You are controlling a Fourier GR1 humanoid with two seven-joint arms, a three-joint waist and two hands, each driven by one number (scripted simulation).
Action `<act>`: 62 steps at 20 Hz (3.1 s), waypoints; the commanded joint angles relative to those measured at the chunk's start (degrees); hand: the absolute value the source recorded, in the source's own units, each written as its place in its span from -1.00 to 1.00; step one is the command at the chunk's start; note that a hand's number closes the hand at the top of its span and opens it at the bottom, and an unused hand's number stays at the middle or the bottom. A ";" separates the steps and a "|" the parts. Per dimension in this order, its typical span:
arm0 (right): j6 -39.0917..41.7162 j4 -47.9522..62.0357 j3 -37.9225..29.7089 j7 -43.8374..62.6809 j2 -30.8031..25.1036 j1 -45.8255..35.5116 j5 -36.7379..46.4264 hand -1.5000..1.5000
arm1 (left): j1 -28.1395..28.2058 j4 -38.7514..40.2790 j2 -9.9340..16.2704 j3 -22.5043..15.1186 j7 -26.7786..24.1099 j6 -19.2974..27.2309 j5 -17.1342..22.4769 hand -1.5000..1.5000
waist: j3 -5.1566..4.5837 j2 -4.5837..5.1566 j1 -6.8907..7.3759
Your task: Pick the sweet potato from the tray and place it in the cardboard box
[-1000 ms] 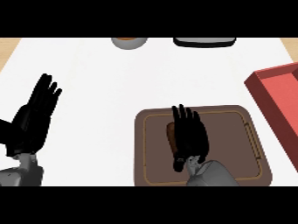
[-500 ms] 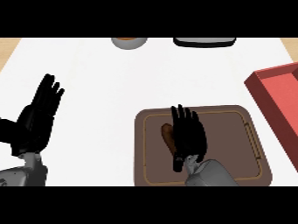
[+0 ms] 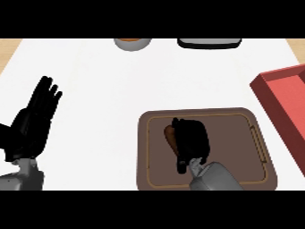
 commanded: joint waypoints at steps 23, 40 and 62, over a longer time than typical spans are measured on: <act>3.72 -37.92 15.98 -5.14 -3.08 13.02 10.02 1.00 | 0.77 -0.73 -1.09 -0.20 0.14 -0.41 -0.80 0.00 | 0.05 0.00 -0.45; 5.85 -56.12 -17.67 2.19 -2.55 6.33 2.55 1.00 | 0.36 -0.30 -2.89 -1.62 -0.82 1.18 -2.83 0.00 | 0.10 0.27 -0.26; -10.55 -9.74 -47.57 -26.29 -22.54 -1.84 -4.31 1.00 | 1.86 0.59 -0.52 0.60 -2.49 -2.76 -0.91 0.00 | 0.08 0.34 0.33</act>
